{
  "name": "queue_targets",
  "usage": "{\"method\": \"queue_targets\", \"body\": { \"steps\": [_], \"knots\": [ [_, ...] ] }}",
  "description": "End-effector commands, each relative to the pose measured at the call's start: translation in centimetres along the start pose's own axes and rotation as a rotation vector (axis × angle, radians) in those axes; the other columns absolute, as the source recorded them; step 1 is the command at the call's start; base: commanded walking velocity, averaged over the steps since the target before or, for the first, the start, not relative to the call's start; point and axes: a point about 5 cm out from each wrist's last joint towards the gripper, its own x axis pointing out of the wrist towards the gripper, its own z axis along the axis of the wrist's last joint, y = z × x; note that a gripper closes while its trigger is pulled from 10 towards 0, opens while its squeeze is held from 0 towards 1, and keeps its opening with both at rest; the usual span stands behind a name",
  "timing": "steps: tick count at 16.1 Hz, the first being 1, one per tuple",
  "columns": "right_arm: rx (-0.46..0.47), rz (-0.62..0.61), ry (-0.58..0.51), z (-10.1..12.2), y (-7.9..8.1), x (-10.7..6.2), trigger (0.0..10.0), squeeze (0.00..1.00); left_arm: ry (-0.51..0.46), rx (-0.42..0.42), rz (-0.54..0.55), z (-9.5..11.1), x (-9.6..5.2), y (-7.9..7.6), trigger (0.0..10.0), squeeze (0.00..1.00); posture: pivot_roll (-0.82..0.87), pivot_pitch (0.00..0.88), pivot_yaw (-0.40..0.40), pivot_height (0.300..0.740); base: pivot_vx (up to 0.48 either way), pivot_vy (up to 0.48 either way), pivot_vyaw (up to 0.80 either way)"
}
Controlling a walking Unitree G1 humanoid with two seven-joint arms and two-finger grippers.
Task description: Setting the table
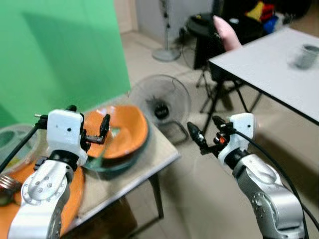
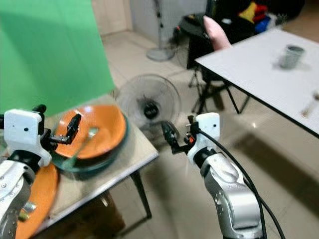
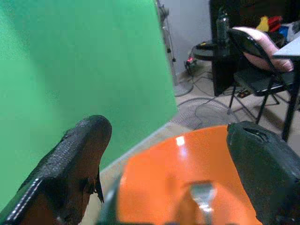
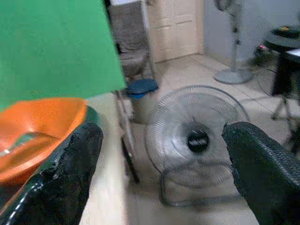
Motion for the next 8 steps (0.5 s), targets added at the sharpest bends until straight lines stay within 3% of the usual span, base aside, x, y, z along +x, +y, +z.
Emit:
{"method": "queue_targets", "body": {
  "steps": [1,4,8],
  "knots": [
    [0.004,0.078,0.01,0.2,0.8,0.0,10.0,0.0,0.052,0.003,-0.027,-0.4,-0.1,0.2,10.0,0.0,-0.04,0.01,0.072,0.74,0.0,0.0,0.0],
    [-0.053,0.194,0.033,1.0,0.5,-0.5,10.0,0.0,0.148,0.056,-0.123,-1.2,0.1,-0.2,10.0,0.0,-0.05,0.008,0.073,0.74,0.0,0.0,0.0],
    [-0.144,0.406,0.116,1.9,1.2,-0.8,10.0,0.0,0.314,0.097,-0.239,-2.7,2.2,-0.3,10.0,0.0,-0.06,0.004,0.065,0.74,0.0,0.0,0.0]
  ]
}}
